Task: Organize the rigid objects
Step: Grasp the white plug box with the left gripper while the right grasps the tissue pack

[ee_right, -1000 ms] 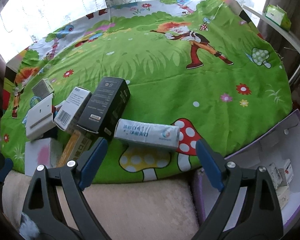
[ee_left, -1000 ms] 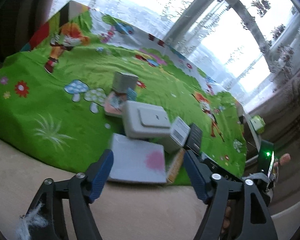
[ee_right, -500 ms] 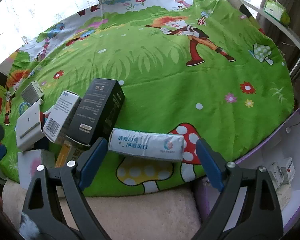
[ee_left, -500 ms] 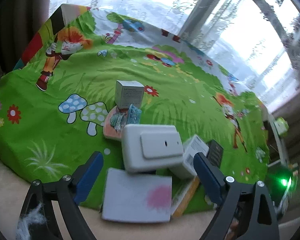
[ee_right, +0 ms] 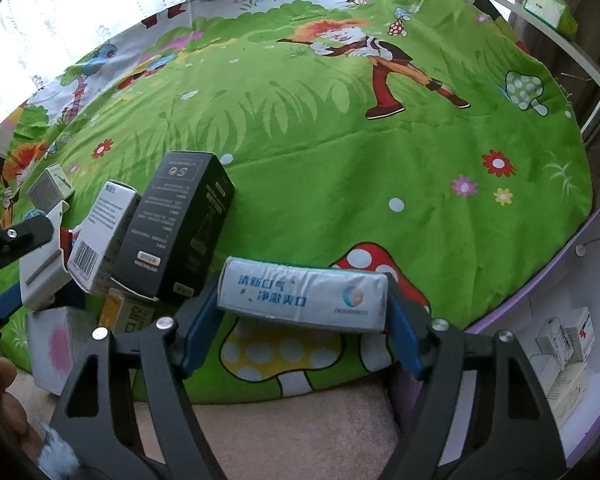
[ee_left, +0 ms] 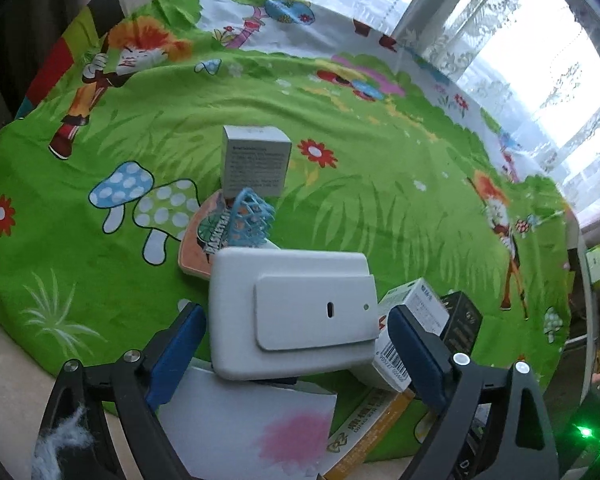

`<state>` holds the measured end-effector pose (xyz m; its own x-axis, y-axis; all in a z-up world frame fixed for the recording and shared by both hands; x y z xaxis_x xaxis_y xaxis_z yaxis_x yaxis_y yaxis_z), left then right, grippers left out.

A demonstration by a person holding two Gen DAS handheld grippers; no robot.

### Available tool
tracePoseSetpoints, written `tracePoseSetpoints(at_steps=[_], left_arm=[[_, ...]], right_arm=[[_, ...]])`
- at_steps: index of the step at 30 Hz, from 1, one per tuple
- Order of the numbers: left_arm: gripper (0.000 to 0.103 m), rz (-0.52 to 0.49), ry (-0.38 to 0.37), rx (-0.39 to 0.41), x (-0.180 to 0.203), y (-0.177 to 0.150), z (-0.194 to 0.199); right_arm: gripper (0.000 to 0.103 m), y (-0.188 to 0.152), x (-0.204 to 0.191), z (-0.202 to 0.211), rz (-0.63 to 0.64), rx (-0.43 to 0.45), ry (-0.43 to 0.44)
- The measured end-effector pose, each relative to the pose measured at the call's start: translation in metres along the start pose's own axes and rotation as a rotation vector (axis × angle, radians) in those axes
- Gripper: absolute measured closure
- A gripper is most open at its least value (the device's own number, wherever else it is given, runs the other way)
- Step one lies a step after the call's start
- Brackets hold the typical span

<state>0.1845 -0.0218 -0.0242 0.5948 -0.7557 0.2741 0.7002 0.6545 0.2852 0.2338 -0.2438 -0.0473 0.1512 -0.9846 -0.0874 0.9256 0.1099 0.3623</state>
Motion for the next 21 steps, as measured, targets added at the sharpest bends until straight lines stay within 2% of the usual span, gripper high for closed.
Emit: tracePoseSetpoints(at_steps=[4,6,10,21], left_arm=[[0.01,-0.023,0.04,-0.003,0.001,-0.001,-0.006],[0.015,-0.032,0.04,-0.009,0.001,-0.002,-0.007],[0.015,-0.056,0.036,-0.002,0.002,-0.004,-0.006],[0.015,-0.054,0.015,0.132,-0.004,-0.009,0.022]], right_arm=[[0.026,-0.001,0.0,0.002,0.001,0.016,0.0],[0.026,-0.002,0.001,0.004,-0.002,0.026,-0.001],[0.026,-0.004,0.003,0.008,-0.007,0.043,-0.001],[0.026,-0.007,0.005,0.019,-0.015,0.092,0.019]])
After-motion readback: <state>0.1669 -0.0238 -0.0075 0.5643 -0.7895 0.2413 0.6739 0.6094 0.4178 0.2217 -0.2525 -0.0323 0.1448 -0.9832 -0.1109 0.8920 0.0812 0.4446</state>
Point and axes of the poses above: each gripper's, at about its wrist camera, not at the fingertips, and z roughly against the way its jaws point, x to its right, y to its top, the point moved 3 cm from there along -z, roughly the way its jaws point, and after that the axes turned 6 degrees about -x, right-handed, at the moved point
